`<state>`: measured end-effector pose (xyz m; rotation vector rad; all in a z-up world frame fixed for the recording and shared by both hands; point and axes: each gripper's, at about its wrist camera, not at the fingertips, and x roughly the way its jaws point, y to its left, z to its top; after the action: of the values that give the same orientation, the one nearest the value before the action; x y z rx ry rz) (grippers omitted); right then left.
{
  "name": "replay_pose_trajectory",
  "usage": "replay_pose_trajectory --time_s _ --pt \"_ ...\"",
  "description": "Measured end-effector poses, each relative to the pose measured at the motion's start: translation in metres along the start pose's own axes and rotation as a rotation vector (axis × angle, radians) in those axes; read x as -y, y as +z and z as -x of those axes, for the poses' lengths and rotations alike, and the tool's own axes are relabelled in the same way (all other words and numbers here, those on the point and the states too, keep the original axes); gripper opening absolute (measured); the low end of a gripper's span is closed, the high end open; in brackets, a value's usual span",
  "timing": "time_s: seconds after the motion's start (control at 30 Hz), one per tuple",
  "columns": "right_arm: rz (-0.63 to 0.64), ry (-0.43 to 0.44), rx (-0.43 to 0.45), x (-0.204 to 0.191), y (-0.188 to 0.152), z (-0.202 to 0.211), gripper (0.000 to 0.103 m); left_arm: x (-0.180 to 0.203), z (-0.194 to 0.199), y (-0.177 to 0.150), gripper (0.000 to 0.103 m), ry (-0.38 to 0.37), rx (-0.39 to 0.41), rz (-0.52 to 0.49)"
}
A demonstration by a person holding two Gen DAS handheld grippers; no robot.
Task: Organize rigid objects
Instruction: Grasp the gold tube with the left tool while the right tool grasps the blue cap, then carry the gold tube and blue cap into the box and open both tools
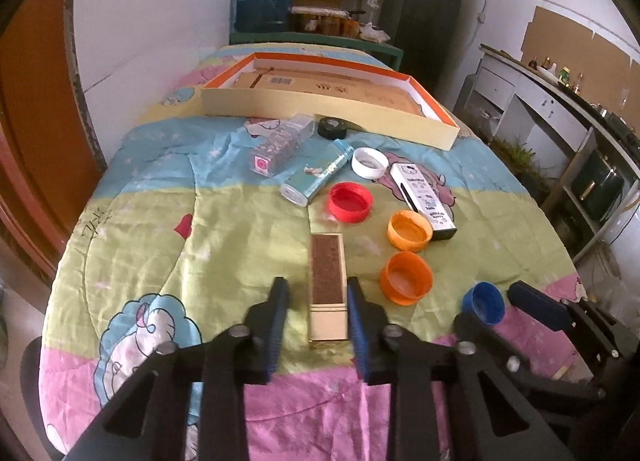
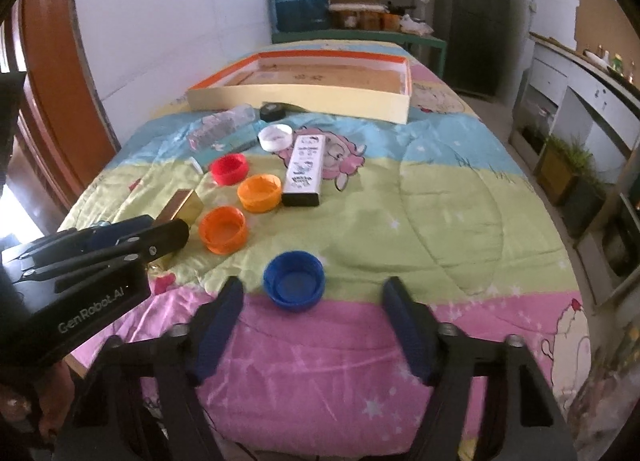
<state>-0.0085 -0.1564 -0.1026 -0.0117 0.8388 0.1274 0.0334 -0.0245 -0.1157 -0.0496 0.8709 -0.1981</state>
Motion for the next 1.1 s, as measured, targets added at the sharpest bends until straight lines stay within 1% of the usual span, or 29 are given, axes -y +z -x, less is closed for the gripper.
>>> replay_pose_trajectory --time_s 0.03,0.07,0.1,0.27,0.37,0.5,0.6,0.87,1.1 --pt "0.012 -0.005 0.006 -0.001 0.0 -0.001 0.044 -0.001 0.0 0.0 0.019 0.007 0.004 -0.005" --pt "0.019 0.002 0.007 -0.002 0.0 -0.001 0.031 -0.001 0.0 -0.001 0.019 0.005 0.006 -0.007" --pt "0.025 0.015 0.011 -0.002 0.001 -0.001 0.03 -0.001 0.001 -0.001 0.019 0.001 0.008 -0.008" --pt "0.004 0.057 0.02 0.003 0.001 0.0 0.03 -0.008 0.003 -0.001 0.018 -0.035 0.011 0.01" --pt "0.003 0.06 0.029 0.002 0.001 0.003 0.03 -0.012 0.007 -0.001 0.018 -0.052 0.016 0.025" --pt "-0.004 0.063 0.049 0.003 0.005 0.011 0.03 -0.012 0.017 0.001 0.018 -0.043 0.05 0.019" --pt "-0.006 0.065 0.066 0.003 0.007 0.017 0.03 -0.014 0.026 0.006 0.018 -0.05 0.074 0.028" --pt "0.002 0.08 0.111 0.005 0.025 0.033 0.03 -0.016 0.047 0.027 0.018 -0.058 0.126 0.037" --pt "0.042 0.095 0.154 0.005 0.051 0.045 0.03 -0.021 0.059 0.055 0.018 -0.051 0.156 0.027"
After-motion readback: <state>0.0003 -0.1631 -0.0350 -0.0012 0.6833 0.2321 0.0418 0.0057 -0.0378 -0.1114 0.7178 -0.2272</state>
